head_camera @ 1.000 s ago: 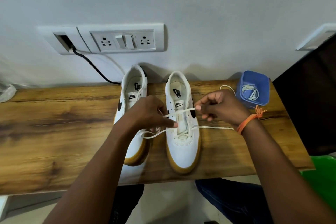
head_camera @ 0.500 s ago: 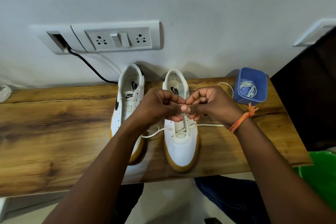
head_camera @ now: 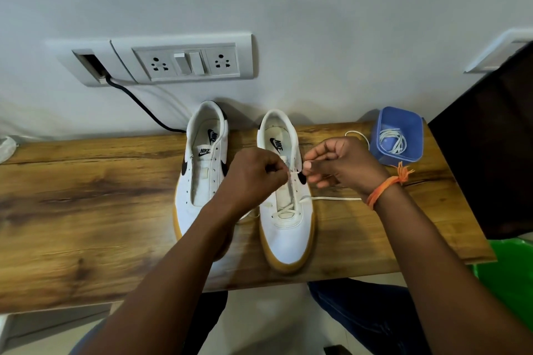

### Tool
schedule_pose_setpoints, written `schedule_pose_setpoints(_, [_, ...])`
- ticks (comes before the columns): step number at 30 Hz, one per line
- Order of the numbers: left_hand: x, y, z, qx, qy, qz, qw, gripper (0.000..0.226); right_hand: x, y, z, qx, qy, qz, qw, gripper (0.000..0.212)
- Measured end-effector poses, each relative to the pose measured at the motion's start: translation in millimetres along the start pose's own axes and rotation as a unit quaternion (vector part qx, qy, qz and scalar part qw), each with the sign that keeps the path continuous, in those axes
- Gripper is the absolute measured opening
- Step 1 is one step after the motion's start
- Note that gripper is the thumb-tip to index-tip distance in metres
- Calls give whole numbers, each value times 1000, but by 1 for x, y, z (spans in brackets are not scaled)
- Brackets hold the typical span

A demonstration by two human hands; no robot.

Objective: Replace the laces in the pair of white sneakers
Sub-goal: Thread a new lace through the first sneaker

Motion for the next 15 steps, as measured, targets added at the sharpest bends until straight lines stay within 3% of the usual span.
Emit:
schedule_pose_setpoints(4, [-6, -17, -2, 161, -54, -7, 985, 17, 5, 12, 14, -96, -12, 64, 993, 17])
schedule_pose_setpoints(9, [-7, -26, -3, 247, -64, 20, 967, 21, 11, 2, 19, -360, 22, 20, 933, 16])
schedule_pose_setpoints(15, [-6, -26, -2, 247, -65, 20, 967, 14, 11, -5, 22, -386, 33, -19, 922, 16])
Point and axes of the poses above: each hand's wrist, its own x-axis towards the middle knuckle, its own y-axis out of the back of the hand, z = x × y, the point moved 6 cm from there along x, towards the middle knuckle, and after that the axes turned 3 degrees about y, right-handed, at the moved point
